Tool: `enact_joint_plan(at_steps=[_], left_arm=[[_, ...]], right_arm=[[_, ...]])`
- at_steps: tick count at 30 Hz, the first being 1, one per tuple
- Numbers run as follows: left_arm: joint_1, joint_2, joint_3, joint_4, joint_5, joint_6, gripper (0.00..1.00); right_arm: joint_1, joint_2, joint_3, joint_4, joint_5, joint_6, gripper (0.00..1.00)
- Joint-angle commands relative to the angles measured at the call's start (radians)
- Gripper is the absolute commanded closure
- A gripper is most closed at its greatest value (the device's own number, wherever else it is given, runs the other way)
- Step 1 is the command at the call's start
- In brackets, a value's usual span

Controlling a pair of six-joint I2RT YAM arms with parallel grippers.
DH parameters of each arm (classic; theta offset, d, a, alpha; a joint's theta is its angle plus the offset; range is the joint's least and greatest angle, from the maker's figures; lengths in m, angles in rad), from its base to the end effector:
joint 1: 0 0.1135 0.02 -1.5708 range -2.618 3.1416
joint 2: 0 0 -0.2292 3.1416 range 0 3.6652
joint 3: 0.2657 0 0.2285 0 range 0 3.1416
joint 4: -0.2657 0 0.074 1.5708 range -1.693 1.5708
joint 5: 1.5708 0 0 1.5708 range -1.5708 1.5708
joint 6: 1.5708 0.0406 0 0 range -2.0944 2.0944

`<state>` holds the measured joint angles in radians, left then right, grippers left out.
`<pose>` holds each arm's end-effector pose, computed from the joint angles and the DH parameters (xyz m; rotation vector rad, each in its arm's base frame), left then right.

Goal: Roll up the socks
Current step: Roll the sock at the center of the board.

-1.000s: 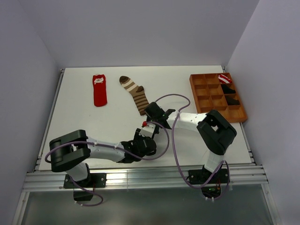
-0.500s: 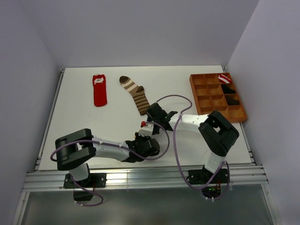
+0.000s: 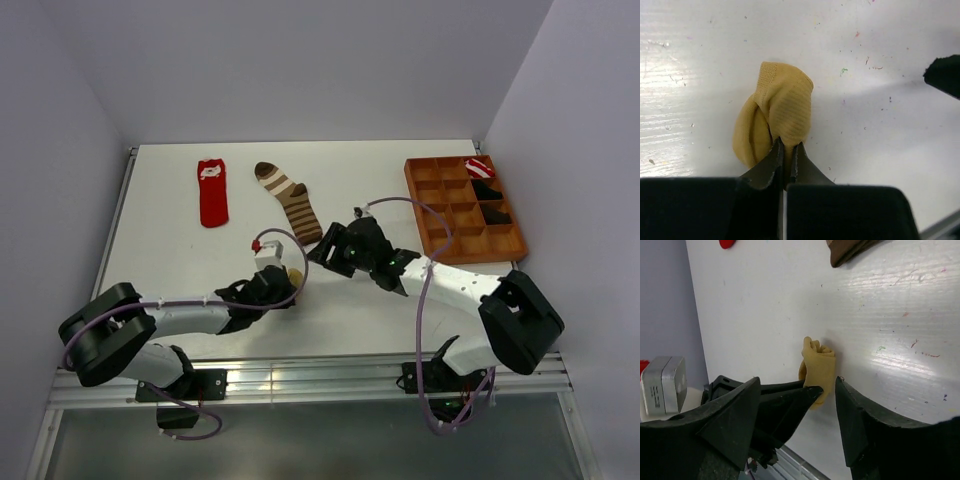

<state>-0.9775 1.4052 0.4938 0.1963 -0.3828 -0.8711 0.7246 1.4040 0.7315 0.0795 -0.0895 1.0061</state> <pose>0.1518 -0.1980 0.1288 -0.0798 2.2846 -0.5631 0.2123 0.1928 0.1852 0.2768 2.3563 1.0295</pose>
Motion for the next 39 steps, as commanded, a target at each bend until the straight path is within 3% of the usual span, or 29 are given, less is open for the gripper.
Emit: enact_joint_plan(at_steps=[1,11,26,35,39], left_arm=[[0.075,-0.031,-0.069,0.066,0.244,-0.087,1.00],[0.276,-0.049,-0.274,0.324,0.492,-0.310,1.00],[0.321,-0.034,-0.458,0.557,0.504,-0.549,1.00],[0.324,0.055,-0.517,0.739,0.536,-0.589,1.00],[0.324,0.122,-0.521,0.805,0.561,-0.582,1.00]], right_arm=[[-0.007,-0.033,-0.040,0.083,0.043,-0.001,0.32],[0.053,0.090,-0.081,0.226,-0.038,0.017,0.32],[0.148,0.305,0.068,0.131,-0.078,0.049,0.32],[0.165,0.411,0.152,0.045,-0.165,0.016,0.42],[0.165,0.429,0.183,-0.001,-0.170,-0.021,0.59]])
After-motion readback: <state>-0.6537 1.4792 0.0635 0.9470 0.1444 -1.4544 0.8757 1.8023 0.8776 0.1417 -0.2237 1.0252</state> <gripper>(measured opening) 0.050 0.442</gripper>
